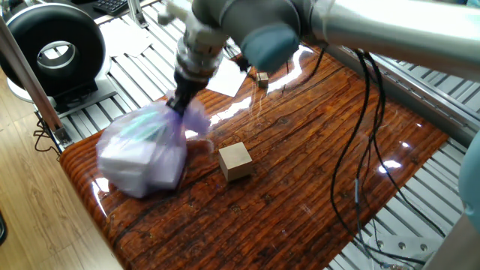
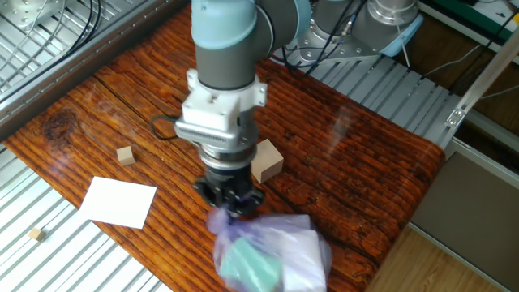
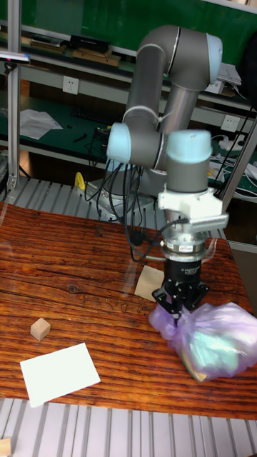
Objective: Pick up a bag of things
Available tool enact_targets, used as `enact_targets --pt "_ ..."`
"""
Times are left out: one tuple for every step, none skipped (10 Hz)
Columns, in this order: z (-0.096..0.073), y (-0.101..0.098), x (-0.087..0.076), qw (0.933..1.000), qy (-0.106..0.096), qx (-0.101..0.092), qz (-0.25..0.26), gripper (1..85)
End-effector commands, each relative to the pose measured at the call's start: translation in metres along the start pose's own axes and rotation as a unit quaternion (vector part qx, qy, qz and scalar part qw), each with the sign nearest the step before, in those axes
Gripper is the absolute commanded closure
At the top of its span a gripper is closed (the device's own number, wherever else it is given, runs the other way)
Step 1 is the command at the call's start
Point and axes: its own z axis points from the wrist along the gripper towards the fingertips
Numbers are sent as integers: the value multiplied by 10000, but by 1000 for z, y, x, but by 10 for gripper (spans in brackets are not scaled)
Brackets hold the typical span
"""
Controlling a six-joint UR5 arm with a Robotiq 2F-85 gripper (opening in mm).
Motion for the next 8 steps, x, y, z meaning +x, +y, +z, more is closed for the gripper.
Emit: enact_targets --pt "-48 -27 -11 9993 156 297 -163 843" --pt "-57 -28 -15 9994 101 311 -94 843" --pt "-62 -22 -21 9998 -12 204 52 843" --pt "-69 -20 -19 9998 15 193 91 843" --pt "-78 -16 -18 9998 56 130 144 843" --pt "-89 -13 -17 9998 85 80 186 843" --pt "-102 -11 -17 9998 56 27 187 843" --pt "-110 -9 -17 9997 30 -42 238 843"
